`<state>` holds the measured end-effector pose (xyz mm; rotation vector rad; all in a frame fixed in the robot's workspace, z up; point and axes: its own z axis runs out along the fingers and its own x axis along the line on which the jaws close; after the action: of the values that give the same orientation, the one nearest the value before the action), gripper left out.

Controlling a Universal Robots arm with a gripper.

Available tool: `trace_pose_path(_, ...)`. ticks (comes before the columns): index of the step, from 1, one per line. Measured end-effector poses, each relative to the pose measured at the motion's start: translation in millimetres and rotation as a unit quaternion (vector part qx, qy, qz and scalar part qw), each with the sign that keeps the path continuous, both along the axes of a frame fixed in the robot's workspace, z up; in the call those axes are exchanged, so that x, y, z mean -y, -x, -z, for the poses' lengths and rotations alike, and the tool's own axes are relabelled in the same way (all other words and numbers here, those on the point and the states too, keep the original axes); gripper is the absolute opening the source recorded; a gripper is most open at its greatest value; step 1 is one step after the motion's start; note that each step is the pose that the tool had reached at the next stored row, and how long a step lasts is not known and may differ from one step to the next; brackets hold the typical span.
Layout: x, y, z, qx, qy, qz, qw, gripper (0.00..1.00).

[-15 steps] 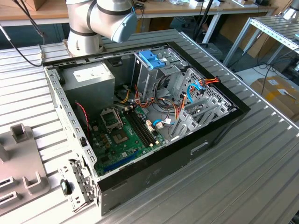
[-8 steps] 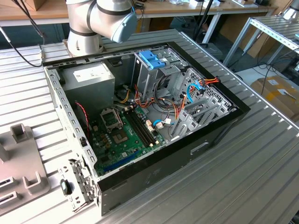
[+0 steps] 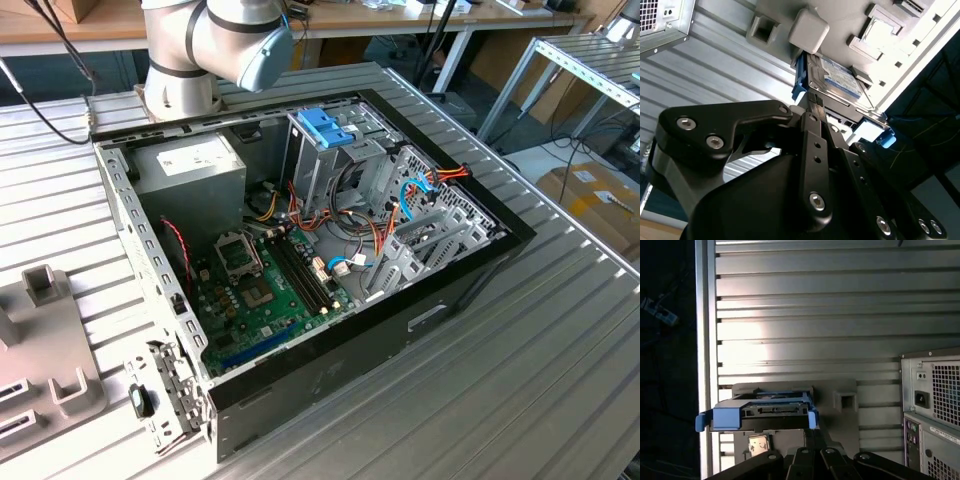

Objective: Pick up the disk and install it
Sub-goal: 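Reach for the disk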

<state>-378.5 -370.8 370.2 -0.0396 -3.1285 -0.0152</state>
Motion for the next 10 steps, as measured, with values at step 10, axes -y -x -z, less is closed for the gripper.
trace_pose_path(10, -0.2, 0.0, 1.7, -0.0058, 0.0137, -0.003, 0.99989, 0.11)
